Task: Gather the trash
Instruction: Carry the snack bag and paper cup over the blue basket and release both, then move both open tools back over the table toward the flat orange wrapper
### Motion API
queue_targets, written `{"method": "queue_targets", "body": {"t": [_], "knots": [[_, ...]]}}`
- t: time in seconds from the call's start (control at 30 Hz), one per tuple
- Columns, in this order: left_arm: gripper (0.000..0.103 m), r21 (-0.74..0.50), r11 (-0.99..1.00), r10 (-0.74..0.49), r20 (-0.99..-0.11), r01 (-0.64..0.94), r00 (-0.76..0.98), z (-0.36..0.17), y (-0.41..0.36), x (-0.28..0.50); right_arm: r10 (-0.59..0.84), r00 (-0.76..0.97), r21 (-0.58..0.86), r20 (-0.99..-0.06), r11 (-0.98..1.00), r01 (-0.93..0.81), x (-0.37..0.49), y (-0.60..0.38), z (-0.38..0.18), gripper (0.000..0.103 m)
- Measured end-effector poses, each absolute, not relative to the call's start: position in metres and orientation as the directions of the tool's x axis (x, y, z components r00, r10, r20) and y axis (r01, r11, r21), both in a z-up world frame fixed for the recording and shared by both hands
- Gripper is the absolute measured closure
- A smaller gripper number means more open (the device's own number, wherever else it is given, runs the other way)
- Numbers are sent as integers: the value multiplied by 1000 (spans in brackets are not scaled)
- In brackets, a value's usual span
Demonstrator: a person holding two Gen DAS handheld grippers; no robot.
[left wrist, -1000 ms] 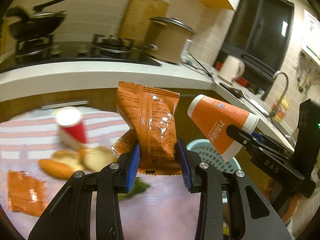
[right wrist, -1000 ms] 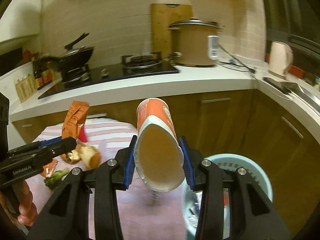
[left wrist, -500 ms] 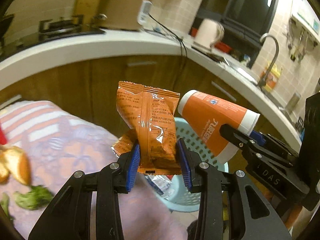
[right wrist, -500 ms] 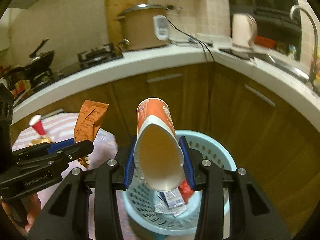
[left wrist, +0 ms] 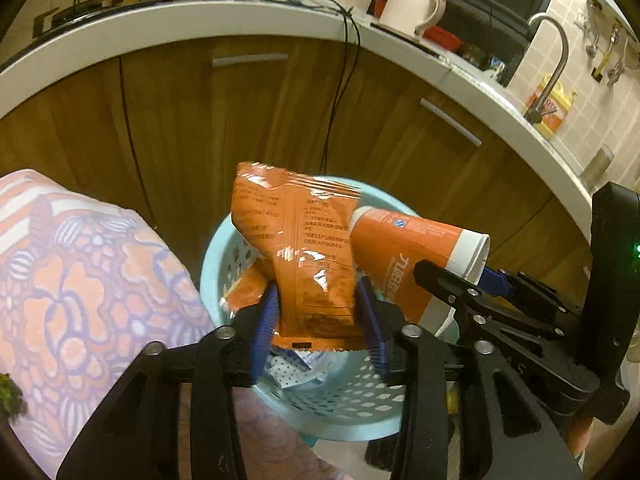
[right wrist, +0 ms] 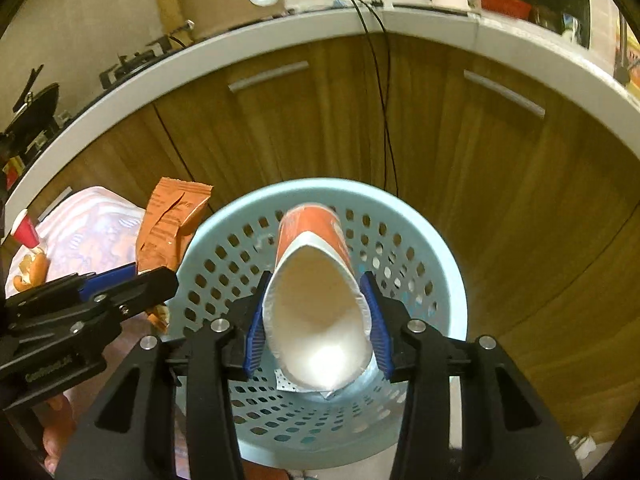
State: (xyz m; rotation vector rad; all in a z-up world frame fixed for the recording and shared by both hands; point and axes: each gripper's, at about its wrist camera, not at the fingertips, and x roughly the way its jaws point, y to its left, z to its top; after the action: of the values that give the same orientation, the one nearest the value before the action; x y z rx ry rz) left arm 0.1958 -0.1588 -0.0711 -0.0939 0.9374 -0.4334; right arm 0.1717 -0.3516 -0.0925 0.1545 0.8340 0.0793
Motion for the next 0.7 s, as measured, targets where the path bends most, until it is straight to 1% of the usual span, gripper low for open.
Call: {"method": "queue_targets", "body": {"t": [0.1,0.2,0.23,0.7], "knots": [[50,-253,914,-390,-769,318,507,-74,-164,197,137,649,177,-749,984,-5,175,-353,-101,56],[40,-240,920,-374,-775,310,510,-75,-164,197,138,639,175,-757,985,-6,175,-352,-105,56],[39,-240,920,-374,-773,310,512,-75,-163,196,137,638,174,-757,985,-5,175,-352,-105,56],[39,-260,920,-386,-729,293,566,-49,-136,174,146,677,185,-721,983,-15,162,-344,-79,56]]}}
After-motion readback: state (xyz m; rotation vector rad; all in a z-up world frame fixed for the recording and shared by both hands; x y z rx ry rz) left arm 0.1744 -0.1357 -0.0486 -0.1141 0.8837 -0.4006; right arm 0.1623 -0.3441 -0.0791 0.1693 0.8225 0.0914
